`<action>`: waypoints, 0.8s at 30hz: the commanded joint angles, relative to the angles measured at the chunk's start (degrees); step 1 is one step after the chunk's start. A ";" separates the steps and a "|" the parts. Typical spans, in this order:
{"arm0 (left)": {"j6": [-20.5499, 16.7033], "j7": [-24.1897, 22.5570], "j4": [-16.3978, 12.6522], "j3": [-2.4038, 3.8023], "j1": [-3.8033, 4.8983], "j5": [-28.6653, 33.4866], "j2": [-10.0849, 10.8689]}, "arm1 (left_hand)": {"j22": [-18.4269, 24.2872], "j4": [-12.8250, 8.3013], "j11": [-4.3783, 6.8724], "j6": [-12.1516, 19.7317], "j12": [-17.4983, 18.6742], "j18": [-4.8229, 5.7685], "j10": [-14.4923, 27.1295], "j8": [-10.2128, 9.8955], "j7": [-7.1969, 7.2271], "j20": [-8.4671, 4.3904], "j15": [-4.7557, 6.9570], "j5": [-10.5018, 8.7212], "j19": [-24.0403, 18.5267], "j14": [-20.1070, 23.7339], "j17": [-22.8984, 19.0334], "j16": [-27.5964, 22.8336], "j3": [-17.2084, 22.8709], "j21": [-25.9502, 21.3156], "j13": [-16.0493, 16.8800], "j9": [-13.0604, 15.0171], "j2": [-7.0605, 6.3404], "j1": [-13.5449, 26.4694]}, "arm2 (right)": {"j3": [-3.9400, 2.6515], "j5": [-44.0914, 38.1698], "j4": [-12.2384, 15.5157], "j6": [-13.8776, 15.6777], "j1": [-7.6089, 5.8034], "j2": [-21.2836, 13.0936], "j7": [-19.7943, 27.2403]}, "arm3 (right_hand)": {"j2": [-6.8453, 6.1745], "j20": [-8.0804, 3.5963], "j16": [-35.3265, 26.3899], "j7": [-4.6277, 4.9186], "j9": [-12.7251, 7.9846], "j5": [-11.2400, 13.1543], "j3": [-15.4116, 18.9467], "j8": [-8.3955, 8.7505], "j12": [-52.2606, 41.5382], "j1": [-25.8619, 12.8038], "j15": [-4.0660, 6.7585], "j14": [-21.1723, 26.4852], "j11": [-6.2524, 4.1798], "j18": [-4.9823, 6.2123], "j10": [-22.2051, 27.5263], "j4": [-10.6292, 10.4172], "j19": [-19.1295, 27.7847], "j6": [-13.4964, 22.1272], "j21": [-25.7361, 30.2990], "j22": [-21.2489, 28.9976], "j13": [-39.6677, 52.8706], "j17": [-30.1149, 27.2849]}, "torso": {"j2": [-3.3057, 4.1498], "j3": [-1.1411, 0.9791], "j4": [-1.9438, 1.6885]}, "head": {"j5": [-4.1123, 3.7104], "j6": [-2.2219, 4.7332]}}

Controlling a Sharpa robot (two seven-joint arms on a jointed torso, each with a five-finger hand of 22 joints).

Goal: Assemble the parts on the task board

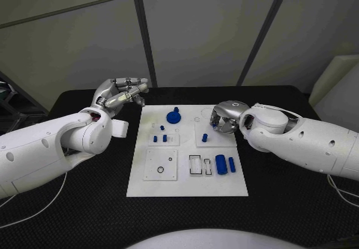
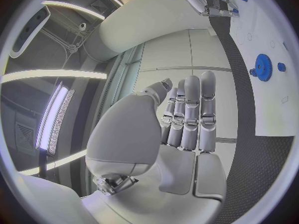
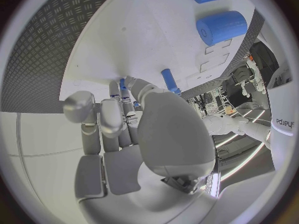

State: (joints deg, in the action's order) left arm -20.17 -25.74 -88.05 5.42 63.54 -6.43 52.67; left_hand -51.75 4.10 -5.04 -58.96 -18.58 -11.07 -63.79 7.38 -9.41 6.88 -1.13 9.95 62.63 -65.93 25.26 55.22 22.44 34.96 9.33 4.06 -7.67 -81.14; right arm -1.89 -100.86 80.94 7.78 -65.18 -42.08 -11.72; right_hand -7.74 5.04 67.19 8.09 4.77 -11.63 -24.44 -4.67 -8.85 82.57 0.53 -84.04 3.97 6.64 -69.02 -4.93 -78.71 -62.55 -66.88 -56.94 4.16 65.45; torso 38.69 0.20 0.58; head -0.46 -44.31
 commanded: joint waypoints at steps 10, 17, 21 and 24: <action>0.58 0.39 0.14 0.04 0.06 0.24 -0.25 | 0.12 -0.40 -0.16 -0.01 -0.36 0.57 0.37 0.40 -0.12 -0.18 0.24 0.16 0.30 0.24 -0.09 -0.44 -0.07 -0.31 0.12 -0.06 0.37 -0.18 | 0.13 -1.90 0.25 0.12 0.40 0.37 -1.56 | 2.13 -0.32 1.80 -0.48 0.53 3.44 -1.46 -1.05 -0.30 1.02 0.70 -2.86 -0.61 -1.03 -2.26 1.22 -0.87 -2.25 -3.17 -3.86 0.79 1.07 | -0.03 0.01 0.00 | 0.13 -0.13; 1.05 0.84 0.29 0.04 0.06 0.24 -0.23 | 0.19 -1.29 -0.09 -0.04 -0.81 0.50 0.60 0.59 -0.11 -0.38 0.38 0.25 0.85 -0.35 0.01 -0.04 0.33 -0.22 0.27 -0.07 0.83 -1.27 | 0.12 -2.90 1.24 2.51 0.47 -0.39 -2.16 | 2.27 -0.40 1.88 -0.40 0.65 3.72 -2.19 -1.02 -0.01 1.48 0.74 -2.72 -0.65 -1.71 -2.80 2.26 -1.98 -2.46 -6.11 -7.72 1.29 0.71 | -0.05 -0.05 0.05 | 0.20 -0.29; 1.32 1.08 0.43 0.04 0.05 0.24 -0.26 | 0.18 -1.43 -0.11 0.01 -0.87 0.51 0.70 0.60 -0.12 -0.40 0.38 0.25 0.96 -0.43 0.06 0.08 0.35 -0.17 0.28 -0.08 0.82 -1.37 | 0.10 -3.05 2.29 3.68 0.47 -1.20 -2.26 | 2.19 -0.32 1.63 -0.27 0.62 3.80 -2.49 -0.87 0.32 1.45 0.64 -2.58 -0.51 -1.69 -2.55 2.50 -1.78 -2.29 -6.11 -7.64 1.34 0.33 | -0.08 -0.06 0.08 | 0.20 -0.29; 1.41 1.17 0.59 0.04 0.03 0.24 -0.36 | 0.15 -1.96 -0.14 0.03 -0.99 0.51 0.88 0.66 -0.16 -0.50 0.42 0.47 0.92 -0.13 0.04 -0.04 0.75 -0.17 0.31 -0.09 0.97 -1.99 | 0.07 -3.10 3.61 4.85 0.47 -2.13 -2.35 | 2.08 -0.27 1.66 -0.20 0.60 3.74 -2.75 -0.75 0.52 1.47 0.59 -2.52 -0.44 -1.68 -2.44 2.71 -1.67 -2.17 -6.17 -7.69 1.39 0.28 | -0.06 -0.06 0.07 | 0.13 -0.49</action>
State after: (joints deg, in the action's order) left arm -19.77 -24.77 -87.50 5.42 63.51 -6.37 52.42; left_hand -51.60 2.53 -5.17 -58.96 -19.24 -11.06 -63.27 7.83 -9.40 6.45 -0.85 10.05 63.06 -66.22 25.27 54.98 23.06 34.96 9.57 4.06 -6.46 -82.42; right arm -1.81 -103.10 83.84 10.21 -64.66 -43.79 -13.54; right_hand -5.69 4.61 69.05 7.37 5.32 -8.04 -27.00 -5.59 -8.61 83.84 0.95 -84.04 3.24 5.75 -71.61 -2.35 -80.50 -64.67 -72.75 -64.63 5.62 65.82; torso 38.64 0.15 0.61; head -0.29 -44.68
